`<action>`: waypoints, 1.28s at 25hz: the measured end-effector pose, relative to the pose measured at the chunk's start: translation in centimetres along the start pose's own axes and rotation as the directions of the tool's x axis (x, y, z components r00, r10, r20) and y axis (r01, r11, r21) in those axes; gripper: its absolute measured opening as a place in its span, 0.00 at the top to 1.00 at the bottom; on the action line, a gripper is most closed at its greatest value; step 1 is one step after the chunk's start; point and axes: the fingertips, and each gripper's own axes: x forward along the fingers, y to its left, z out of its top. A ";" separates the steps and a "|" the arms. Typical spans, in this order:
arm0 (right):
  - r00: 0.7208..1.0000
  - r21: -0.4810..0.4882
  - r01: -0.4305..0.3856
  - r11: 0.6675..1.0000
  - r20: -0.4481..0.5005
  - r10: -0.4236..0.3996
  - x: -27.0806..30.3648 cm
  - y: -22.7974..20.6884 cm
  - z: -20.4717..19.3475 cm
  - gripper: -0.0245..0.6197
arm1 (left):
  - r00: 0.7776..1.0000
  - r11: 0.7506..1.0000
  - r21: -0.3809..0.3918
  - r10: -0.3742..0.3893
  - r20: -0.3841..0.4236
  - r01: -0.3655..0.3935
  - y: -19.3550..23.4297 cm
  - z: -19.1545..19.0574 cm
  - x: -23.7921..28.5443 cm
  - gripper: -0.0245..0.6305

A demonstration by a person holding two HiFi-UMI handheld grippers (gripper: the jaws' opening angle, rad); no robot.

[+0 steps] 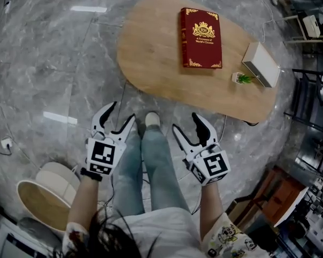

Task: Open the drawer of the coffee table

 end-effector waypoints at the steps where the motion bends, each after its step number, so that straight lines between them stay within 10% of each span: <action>1: 1.000 0.006 0.003 1.000 0.004 -0.003 0.4 -0.4 -0.3 0.57 | 1.000 1.000 0.008 -0.002 -0.005 0.002 0.1 -0.8 0.5 0.60; 15: 0.997 -0.035 -0.054 0.998 -0.056 0.052 6.5 -2.2 -5.4 0.57 | 0.985 0.996 0.051 -0.065 -0.160 0.074 3.4 -10.6 10.5 0.60; 32: 0.990 0.011 -0.080 0.997 -0.112 0.081 7.4 -0.9 -10.7 0.57 | 0.960 0.953 0.226 -0.148 -0.239 0.203 4.9 -13.2 18.8 0.60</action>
